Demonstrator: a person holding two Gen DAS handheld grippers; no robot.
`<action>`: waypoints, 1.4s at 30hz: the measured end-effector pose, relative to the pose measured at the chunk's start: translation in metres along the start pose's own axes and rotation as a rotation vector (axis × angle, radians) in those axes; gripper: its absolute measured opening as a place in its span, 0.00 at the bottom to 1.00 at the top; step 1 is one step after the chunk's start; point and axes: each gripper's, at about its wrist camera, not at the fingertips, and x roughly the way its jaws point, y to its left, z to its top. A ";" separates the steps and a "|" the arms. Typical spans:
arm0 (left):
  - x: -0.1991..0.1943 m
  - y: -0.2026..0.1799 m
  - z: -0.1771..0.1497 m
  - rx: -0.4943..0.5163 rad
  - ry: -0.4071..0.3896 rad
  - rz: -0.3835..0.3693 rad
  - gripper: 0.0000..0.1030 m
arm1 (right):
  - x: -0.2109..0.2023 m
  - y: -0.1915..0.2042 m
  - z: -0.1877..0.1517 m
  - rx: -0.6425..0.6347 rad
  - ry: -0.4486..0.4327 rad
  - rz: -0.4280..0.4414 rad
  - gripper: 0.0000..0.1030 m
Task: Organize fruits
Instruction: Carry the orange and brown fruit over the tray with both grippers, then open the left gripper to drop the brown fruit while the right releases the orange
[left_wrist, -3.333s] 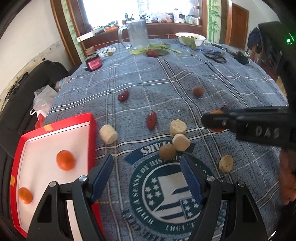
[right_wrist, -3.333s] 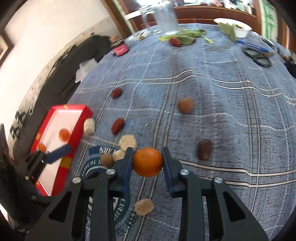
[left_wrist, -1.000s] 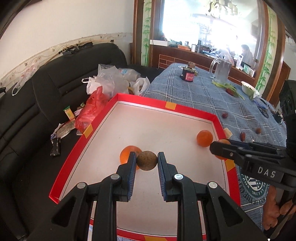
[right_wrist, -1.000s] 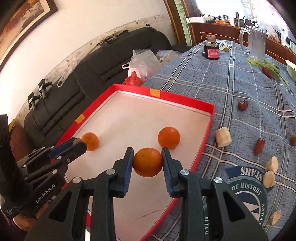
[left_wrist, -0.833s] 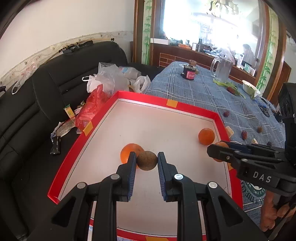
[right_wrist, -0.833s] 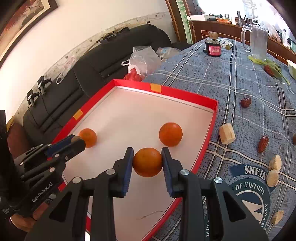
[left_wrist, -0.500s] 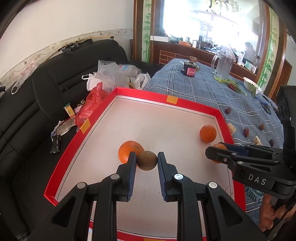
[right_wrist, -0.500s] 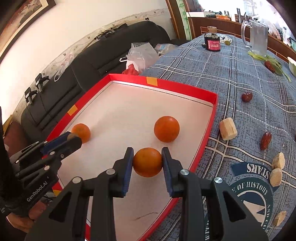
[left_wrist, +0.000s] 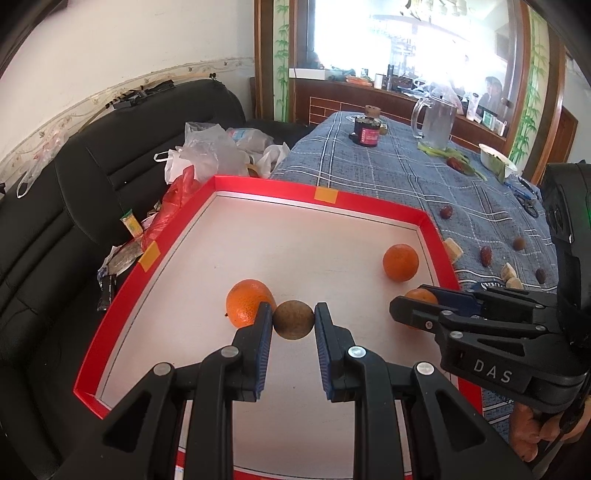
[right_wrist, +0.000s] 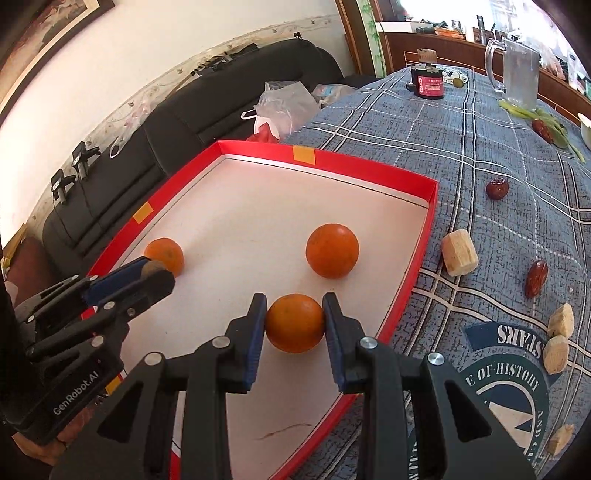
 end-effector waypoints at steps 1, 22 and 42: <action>0.000 0.000 0.000 -0.001 0.000 0.001 0.22 | 0.000 0.000 0.000 0.001 -0.001 0.003 0.32; 0.000 0.007 0.005 -0.034 -0.001 0.053 0.38 | -0.003 -0.007 -0.001 0.030 -0.005 0.053 0.33; -0.003 -0.001 0.009 -0.042 0.007 0.063 0.48 | -0.030 -0.039 0.004 0.128 -0.078 0.096 0.33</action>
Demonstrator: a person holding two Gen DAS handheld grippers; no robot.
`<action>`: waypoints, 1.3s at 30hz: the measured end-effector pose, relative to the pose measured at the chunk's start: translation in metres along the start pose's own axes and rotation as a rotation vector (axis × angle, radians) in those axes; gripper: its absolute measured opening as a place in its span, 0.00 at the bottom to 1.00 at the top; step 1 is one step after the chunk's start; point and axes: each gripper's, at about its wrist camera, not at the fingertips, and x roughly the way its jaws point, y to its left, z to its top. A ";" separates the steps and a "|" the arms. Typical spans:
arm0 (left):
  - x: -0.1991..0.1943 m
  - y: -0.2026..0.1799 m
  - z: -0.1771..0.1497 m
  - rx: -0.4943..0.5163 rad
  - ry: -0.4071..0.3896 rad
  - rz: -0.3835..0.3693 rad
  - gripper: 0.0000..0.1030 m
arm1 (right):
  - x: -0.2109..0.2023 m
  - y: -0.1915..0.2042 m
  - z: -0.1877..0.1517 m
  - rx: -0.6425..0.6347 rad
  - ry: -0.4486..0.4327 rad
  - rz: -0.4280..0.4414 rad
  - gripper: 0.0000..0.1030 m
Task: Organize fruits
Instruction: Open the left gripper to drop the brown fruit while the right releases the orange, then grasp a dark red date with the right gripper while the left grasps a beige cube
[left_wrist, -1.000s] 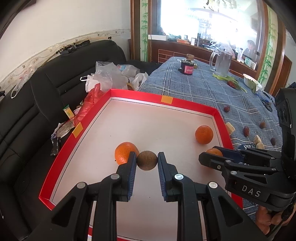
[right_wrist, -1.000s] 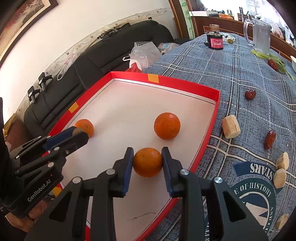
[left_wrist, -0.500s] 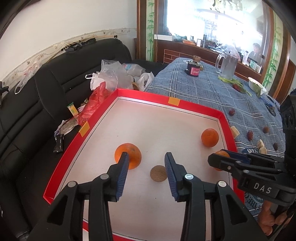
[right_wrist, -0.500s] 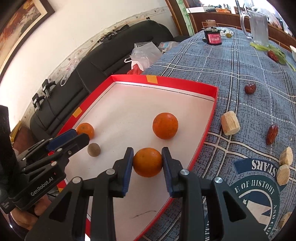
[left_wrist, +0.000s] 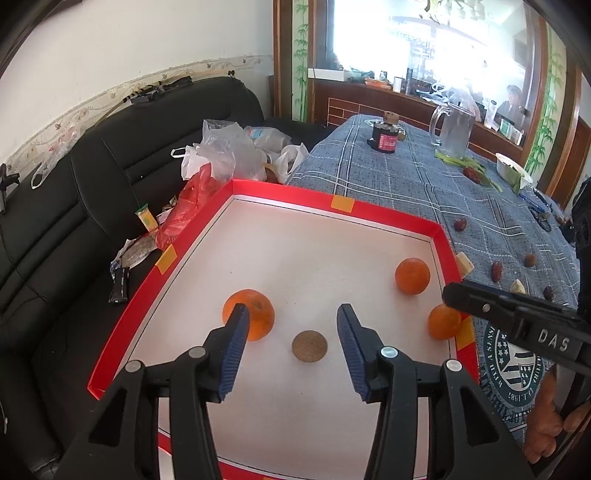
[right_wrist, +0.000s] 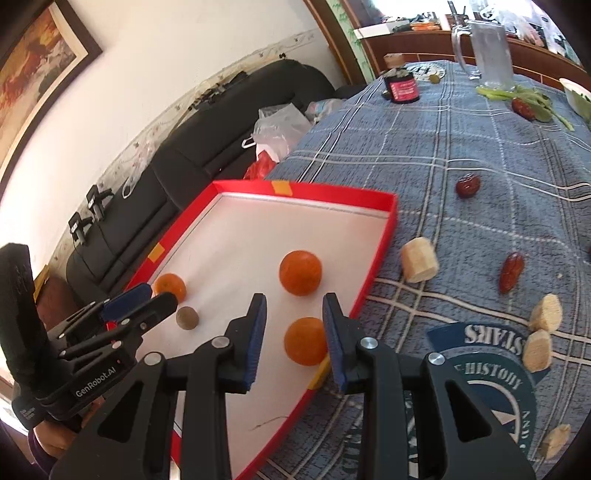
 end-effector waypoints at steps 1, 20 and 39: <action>-0.001 -0.002 0.000 0.003 -0.001 0.000 0.48 | -0.003 -0.003 0.001 0.006 -0.005 0.000 0.33; -0.011 -0.050 -0.001 0.100 0.001 -0.010 0.68 | -0.074 -0.075 0.003 0.108 -0.117 -0.060 0.41; -0.018 -0.157 -0.011 0.316 0.017 -0.118 0.68 | -0.154 -0.189 -0.010 0.320 -0.177 -0.185 0.41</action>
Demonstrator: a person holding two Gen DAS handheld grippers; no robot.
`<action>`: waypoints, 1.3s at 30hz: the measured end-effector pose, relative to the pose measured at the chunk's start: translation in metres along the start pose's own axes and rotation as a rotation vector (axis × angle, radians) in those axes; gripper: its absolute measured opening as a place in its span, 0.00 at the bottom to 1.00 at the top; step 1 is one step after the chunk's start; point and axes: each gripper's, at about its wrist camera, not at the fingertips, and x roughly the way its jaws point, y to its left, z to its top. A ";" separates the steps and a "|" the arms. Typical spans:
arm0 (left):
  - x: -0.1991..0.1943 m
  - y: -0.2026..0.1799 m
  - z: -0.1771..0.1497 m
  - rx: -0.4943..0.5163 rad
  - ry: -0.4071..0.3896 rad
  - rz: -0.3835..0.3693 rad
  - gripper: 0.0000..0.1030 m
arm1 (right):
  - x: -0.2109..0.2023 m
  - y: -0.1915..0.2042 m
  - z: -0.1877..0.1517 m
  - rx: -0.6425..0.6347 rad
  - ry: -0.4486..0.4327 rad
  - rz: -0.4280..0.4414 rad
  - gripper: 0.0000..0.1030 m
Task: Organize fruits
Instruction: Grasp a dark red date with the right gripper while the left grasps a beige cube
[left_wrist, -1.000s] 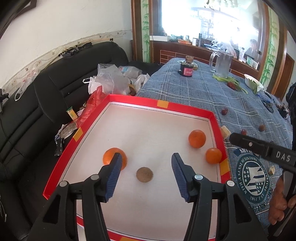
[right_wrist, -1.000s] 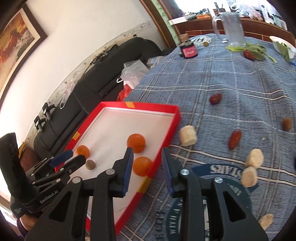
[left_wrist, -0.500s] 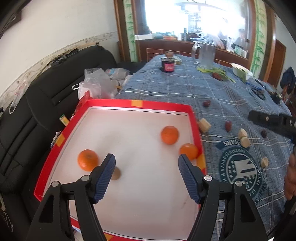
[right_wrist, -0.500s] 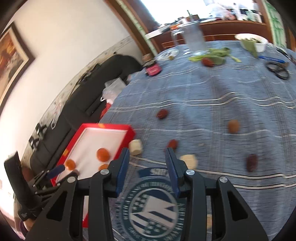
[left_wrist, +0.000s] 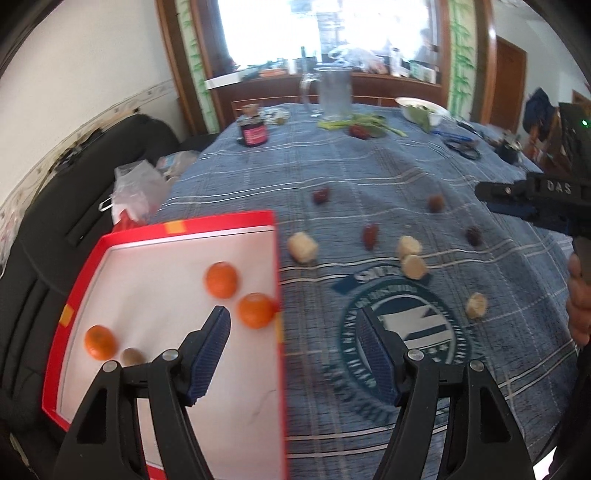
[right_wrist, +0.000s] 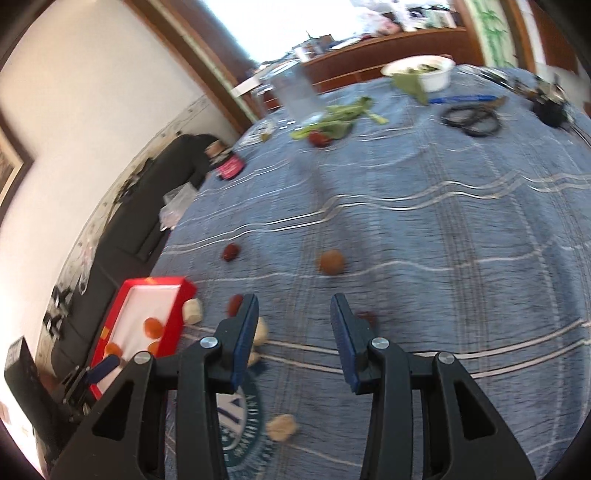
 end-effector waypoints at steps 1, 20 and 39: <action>0.001 -0.005 0.001 0.009 0.001 -0.006 0.68 | -0.001 -0.009 0.002 0.024 0.005 -0.010 0.41; 0.033 -0.064 0.016 0.113 0.036 -0.133 0.68 | 0.036 -0.021 -0.007 0.042 0.141 -0.093 0.41; 0.072 -0.087 0.029 0.144 0.088 -0.232 0.31 | 0.049 0.004 -0.018 -0.150 0.109 -0.304 0.32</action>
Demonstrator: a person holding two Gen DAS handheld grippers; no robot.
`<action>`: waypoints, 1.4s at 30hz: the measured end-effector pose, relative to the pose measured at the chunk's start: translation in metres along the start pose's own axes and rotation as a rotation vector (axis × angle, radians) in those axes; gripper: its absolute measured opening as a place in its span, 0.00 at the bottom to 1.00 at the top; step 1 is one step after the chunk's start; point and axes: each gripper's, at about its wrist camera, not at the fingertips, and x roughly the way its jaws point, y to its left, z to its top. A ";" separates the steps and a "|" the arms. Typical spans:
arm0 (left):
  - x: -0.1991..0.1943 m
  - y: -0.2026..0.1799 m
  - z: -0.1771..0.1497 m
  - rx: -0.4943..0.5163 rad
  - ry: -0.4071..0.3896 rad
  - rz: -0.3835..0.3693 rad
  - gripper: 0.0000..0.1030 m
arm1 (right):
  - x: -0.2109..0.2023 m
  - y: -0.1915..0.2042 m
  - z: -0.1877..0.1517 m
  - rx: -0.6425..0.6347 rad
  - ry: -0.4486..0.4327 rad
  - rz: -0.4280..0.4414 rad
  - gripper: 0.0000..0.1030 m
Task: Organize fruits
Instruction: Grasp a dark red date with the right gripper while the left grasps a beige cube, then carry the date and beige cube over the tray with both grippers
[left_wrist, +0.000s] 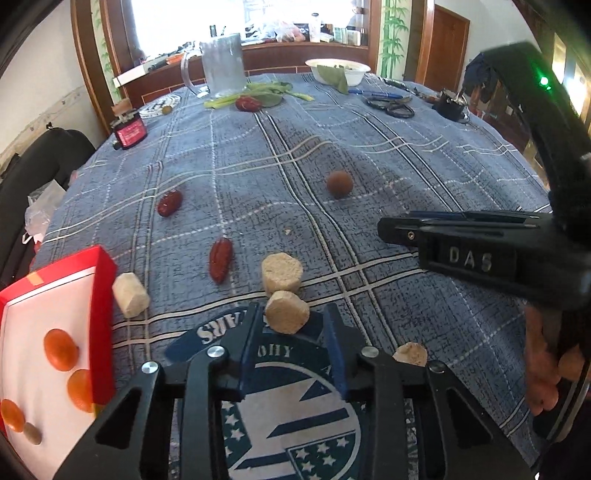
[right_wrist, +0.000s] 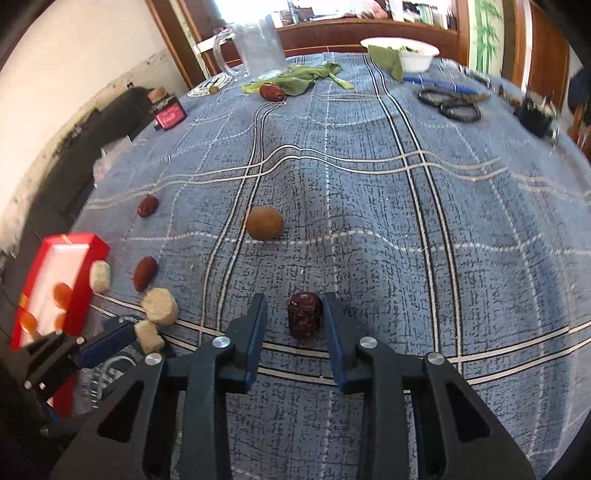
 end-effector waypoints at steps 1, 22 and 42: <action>0.001 0.000 0.000 0.004 -0.001 0.002 0.29 | 0.000 0.002 -0.001 -0.014 -0.004 -0.016 0.31; -0.030 0.020 -0.007 -0.086 -0.072 -0.025 0.24 | -0.010 -0.007 0.002 0.038 -0.050 0.038 0.20; -0.123 0.126 -0.065 -0.286 -0.242 0.142 0.24 | -0.040 0.054 -0.010 0.024 -0.163 0.297 0.20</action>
